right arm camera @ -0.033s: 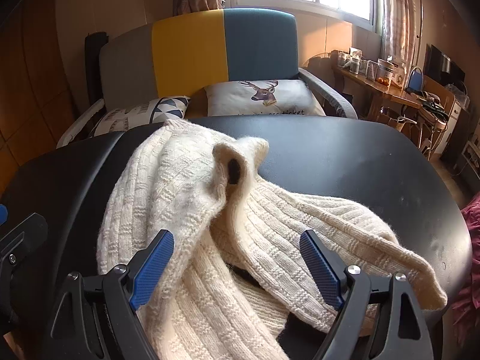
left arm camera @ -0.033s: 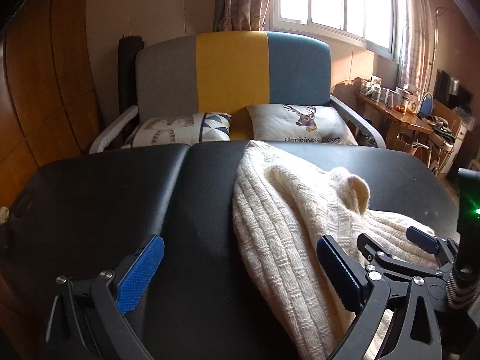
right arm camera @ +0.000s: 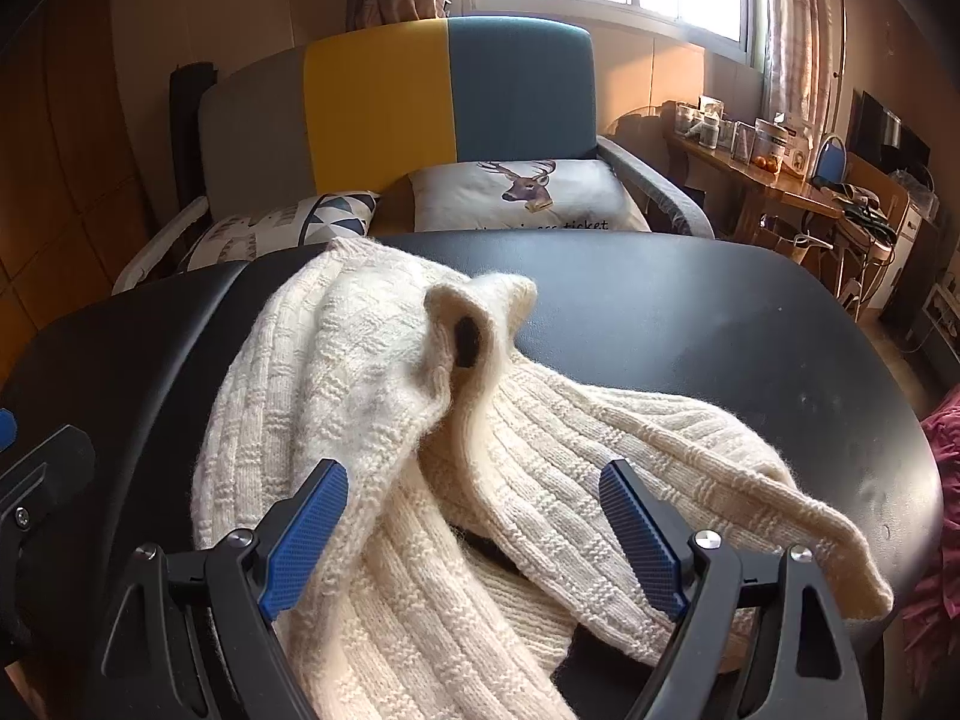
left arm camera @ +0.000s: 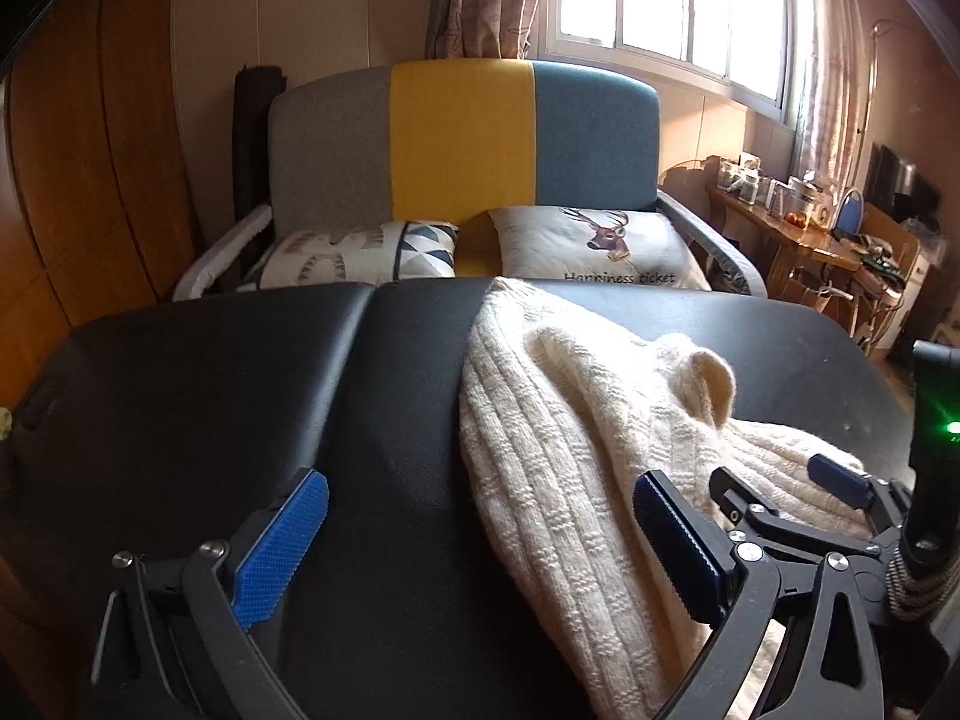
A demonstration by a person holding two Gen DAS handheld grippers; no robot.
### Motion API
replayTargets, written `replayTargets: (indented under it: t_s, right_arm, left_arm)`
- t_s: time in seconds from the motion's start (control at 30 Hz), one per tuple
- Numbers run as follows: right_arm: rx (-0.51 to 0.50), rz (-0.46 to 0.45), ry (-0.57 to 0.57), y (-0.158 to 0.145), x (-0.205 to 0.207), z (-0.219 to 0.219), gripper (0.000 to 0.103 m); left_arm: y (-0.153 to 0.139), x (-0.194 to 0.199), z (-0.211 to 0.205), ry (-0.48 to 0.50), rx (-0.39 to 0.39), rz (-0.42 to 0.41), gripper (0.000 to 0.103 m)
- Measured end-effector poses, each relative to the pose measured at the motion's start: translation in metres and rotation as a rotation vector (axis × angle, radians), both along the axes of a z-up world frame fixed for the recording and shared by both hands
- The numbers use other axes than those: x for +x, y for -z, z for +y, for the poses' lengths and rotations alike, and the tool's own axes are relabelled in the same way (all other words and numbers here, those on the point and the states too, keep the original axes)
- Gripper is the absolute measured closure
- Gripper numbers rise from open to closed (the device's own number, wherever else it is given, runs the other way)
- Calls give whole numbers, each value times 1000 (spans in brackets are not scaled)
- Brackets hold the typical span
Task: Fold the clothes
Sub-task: 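Reach both grippers toward the crumpled cream sweater on the ottoman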
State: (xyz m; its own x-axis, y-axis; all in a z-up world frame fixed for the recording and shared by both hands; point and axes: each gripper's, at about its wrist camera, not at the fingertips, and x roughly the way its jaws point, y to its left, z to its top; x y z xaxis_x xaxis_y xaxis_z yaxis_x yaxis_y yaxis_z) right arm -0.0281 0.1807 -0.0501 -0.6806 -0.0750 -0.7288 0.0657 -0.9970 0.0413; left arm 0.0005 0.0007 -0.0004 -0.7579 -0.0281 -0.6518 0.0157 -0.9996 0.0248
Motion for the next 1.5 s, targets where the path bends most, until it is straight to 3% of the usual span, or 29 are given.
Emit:
replayTargets:
  t_s: [0.33, 0.47, 0.57, 0.67, 0.83, 0.97, 1.03, 1.2, 1.27, 1.33, 1.37, 1.5]
  right_arm:
    - [0, -11, -4, 4, 1, 7, 15]
    - [0, -18, -20, 7, 2, 10, 15]
    - [-62, -10, -83, 5, 8, 22, 15]
    - [-147, 25, -140, -5, 25, 59, 15]
    - [-247, -72, -71, -4, 51, 150, 15]
    - [-246, -113, -14, 2, 71, 206, 16]
    - [-243, -121, 0, 3, 70, 220, 22]
    - [-158, -180, -62, 17, 42, 212, 22]
    - [-107, -218, -87, 25, 27, 204, 32]
    - [-127, -255, -95, 34, 22, 197, 89]
    - [-151, -252, -106, 35, 25, 192, 94]
    - [-264, -169, -182, 32, 53, 158, 96]
  left_arm:
    - [6, 4, 0, -19, 6, -17, 0]
    - [32, -6, -21, 57, 142, -137, 0]
    - [51, -14, -37, 114, 243, -226, 0]
    - [64, 0, -50, 147, 297, -249, 0]
    - [84, 24, -85, 247, 447, -281, 0]
    - [99, 26, -106, 207, 518, -381, 0]
    - [101, 30, -110, 168, 508, -376, 0]
    - [91, 23, -86, 219, 488, -361, 1]
    - [84, 17, -69, 270, 485, -372, 1]
    - [75, 11, -52, 323, 449, -358, 1]
    - [69, 11, -42, 345, 432, -347, 1]
    - [56, -3, -9, 417, 460, -344, 1]
